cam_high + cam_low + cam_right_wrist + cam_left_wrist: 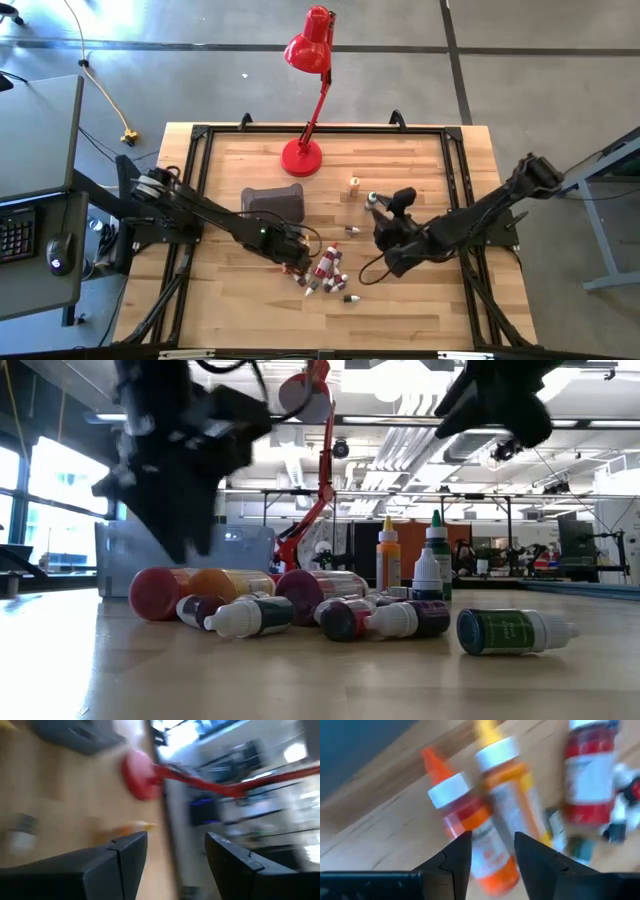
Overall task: Pick & Place food coloring
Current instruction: Move the large orange food coloring bottle to the center of the table
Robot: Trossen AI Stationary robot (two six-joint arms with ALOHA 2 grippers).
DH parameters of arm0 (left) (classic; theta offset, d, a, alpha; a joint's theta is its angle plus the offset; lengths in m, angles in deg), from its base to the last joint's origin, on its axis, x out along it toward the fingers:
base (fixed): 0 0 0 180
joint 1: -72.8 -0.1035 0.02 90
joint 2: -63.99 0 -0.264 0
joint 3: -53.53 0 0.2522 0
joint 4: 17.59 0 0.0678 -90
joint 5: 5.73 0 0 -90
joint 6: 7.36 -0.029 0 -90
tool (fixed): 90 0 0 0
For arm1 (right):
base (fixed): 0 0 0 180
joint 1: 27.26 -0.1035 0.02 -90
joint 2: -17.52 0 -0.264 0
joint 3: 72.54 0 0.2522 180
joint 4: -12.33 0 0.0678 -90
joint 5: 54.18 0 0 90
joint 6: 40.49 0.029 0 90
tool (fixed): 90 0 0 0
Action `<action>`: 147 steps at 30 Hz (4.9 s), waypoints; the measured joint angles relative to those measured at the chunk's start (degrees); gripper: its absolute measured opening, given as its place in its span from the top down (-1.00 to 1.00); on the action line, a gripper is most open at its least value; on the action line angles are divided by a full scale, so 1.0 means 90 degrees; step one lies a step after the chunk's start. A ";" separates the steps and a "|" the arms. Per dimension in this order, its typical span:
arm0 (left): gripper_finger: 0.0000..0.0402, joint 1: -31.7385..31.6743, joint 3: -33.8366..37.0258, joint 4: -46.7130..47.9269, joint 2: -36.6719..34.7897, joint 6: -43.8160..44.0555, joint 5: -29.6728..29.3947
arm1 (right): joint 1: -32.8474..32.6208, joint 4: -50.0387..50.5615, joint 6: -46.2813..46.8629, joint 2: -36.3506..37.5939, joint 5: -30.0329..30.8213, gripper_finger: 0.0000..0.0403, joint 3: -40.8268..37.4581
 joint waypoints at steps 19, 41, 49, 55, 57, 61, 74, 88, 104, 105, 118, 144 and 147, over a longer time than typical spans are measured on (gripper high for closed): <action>0.28 -0.0014 0.0006 0.0561 0.0225 -0.1138 -0.0122 | 0.0171 -0.1171 0.0393 0.0417 -0.2212 0.05 0.0000; -0.05 -0.0442 0.0045 0.0353 0.0295 -0.3234 0.0341 | 0.0171 -0.1288 0.0388 0.0417 -0.2425 0.04 0.0000; -0.16 -0.0459 0.0043 0.0210 0.0599 -0.3554 -0.0040 | 0.0173 -0.1276 0.0306 0.0417 -0.2425 0.04 0.0000; -0.08 -0.0459 0.0035 0.0109 0.0599 -0.3555 -0.0075 | 0.0171 -0.1288 0.0165 0.0417 -0.2425 0.04 -0.0002; 0.01 -0.0459 0.0035 0.0095 0.0599 -0.3555 -0.0076 | 0.0171 -0.1300 0.0166 0.0417 -0.2425 0.04 -0.0002; 0.22 -0.0459 0.0025 0.0089 0.0599 -0.3553 -0.0074 | 0.0171 -0.1330 0.0165 0.0417 -0.2425 0.04 -0.0005; 0.31 -0.0459 -0.1004 0.0955 0.0539 -0.4075 -0.0379 | 0.0173 -0.1600 0.0116 0.0417 -0.2376 0.04 -0.0005; 0.31 -0.0468 -0.3181 0.1744 0.0531 -0.6311 -0.3592 | -0.0192 -0.1620 0.0074 0.0685 -0.1414 0.05 -0.0012; 0.31 -0.0721 -0.4846 0.3743 -0.0883 -0.7082 -0.5136 | -0.1073 -0.1060 0.1033 0.2516 -0.0810 0.05 -0.0577; 0.31 -0.0748 -0.4727 0.3577 -0.1018 -0.7068 -0.5039 | -0.1097 -0.1323 0.1081 0.2602 -0.0676 0.05 -0.0842; 0.31 -0.1166 -0.1100 -0.3447 -0.1184 -0.8897 -0.0840 | -0.0560 -0.9186 -0.1687 0.2874 -0.1419 0.05 -0.3934; 0.31 -0.1829 -0.0315 -0.7456 0.0218 -0.8274 0.0643 | 0.1457 -0.9765 -0.0943 0.2401 -0.4988 0.04 -0.4162; 0.31 -0.1853 -0.0315 -0.7444 0.0218 -0.8262 0.0649 | 0.1675 -1.0019 -0.0940 0.2401 -0.5421 0.04 -0.4162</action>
